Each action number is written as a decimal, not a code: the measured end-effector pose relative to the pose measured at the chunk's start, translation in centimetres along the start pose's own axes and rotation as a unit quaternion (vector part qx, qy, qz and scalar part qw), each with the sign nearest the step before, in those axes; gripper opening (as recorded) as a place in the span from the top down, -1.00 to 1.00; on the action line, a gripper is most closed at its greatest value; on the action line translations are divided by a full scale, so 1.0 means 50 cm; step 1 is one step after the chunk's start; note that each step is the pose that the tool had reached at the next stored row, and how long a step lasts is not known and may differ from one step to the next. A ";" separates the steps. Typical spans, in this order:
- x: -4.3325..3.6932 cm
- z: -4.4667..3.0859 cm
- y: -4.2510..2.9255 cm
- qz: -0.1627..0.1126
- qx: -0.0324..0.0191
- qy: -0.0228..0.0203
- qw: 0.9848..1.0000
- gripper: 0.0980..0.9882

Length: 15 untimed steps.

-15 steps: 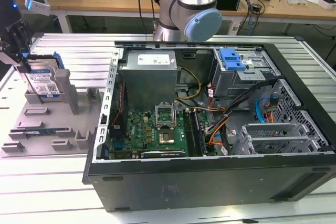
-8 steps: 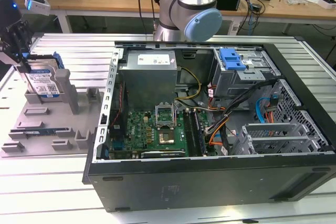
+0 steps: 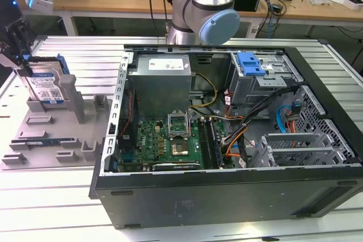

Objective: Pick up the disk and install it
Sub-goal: 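Pick up the disk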

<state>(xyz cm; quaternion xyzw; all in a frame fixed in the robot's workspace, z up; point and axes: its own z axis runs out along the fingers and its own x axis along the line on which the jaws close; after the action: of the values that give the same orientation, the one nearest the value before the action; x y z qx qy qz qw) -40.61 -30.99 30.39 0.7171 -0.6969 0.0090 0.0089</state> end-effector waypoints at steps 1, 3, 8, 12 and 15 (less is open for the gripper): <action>0.000 -0.004 0.000 0.000 0.000 0.000 1.000 0.39; 0.001 -0.021 0.000 0.000 0.000 0.000 1.000 0.39; 0.001 -0.057 -0.001 0.000 0.000 0.000 1.000 0.39; 0.003 -0.096 -0.002 0.000 0.000 0.000 1.000 0.39; 0.003 -0.126 -0.003 0.000 0.000 0.000 1.000 0.39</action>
<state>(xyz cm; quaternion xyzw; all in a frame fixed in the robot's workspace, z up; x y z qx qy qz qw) -40.45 -30.99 36.70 0.7171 -0.6968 0.0090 0.0089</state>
